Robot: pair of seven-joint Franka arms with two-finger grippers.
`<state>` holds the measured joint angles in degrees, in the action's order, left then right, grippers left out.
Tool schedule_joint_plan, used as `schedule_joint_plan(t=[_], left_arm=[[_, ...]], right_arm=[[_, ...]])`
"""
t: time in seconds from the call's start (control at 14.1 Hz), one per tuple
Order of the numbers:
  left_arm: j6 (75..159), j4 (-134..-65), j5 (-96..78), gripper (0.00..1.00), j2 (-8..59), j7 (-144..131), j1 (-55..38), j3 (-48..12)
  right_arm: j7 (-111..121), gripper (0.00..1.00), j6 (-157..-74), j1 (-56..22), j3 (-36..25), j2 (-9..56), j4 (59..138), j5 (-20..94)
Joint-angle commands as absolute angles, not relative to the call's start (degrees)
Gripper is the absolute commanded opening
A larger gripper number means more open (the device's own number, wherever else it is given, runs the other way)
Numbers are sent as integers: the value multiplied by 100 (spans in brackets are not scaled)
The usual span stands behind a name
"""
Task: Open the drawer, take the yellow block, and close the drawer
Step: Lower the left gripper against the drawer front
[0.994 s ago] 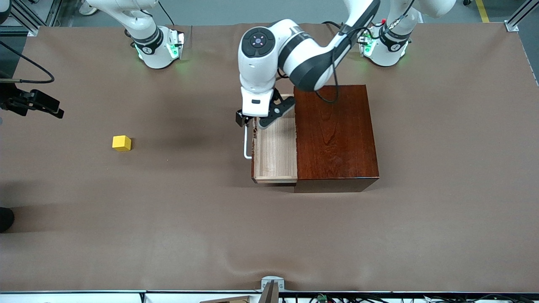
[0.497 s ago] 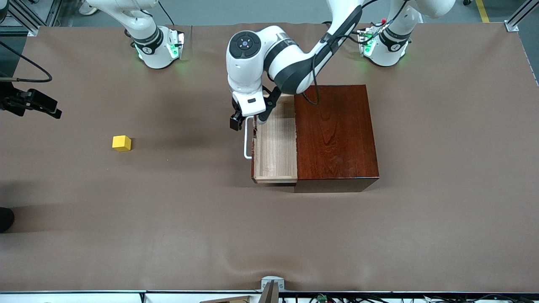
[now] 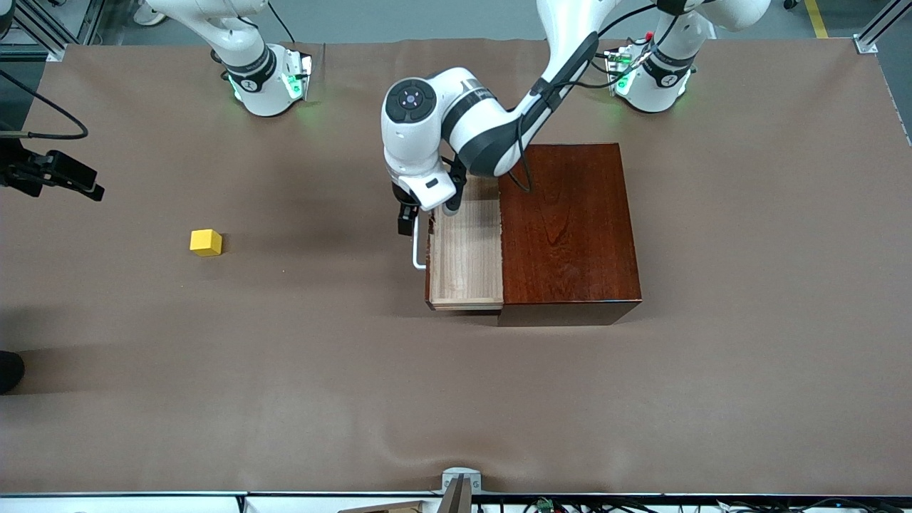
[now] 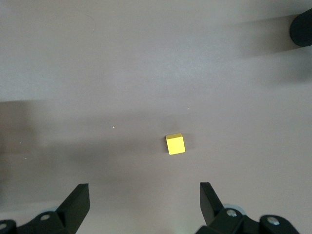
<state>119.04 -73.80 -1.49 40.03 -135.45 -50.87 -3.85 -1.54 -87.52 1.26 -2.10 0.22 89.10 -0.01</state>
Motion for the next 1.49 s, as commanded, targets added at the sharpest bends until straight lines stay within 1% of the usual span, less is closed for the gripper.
schedule_joint_plan(t=[0.0,0.5,0.78,1.07,1.42], left_arm=[[11900,-7189,-114,100,4096,-13886,-5150,-211],[11883,-7233,-62,100,4254,-14186,-5142,-158],[11778,-7242,227,100,4193,-14168,-5124,-123],[11172,-7251,308,100,4105,-14159,-5089,-114],[10671,-7251,308,100,4078,-14186,-5098,166]], right_arm=[[-229,100,-8763,79,-229,-44,8921,-9],[-237,100,-8763,88,-229,-35,8921,-9],[-237,100,-8763,88,-229,-35,8921,-9],[-237,100,-8763,88,-229,-35,8921,-9],[-237,100,-8763,88,-229,-35,8921,-9]])
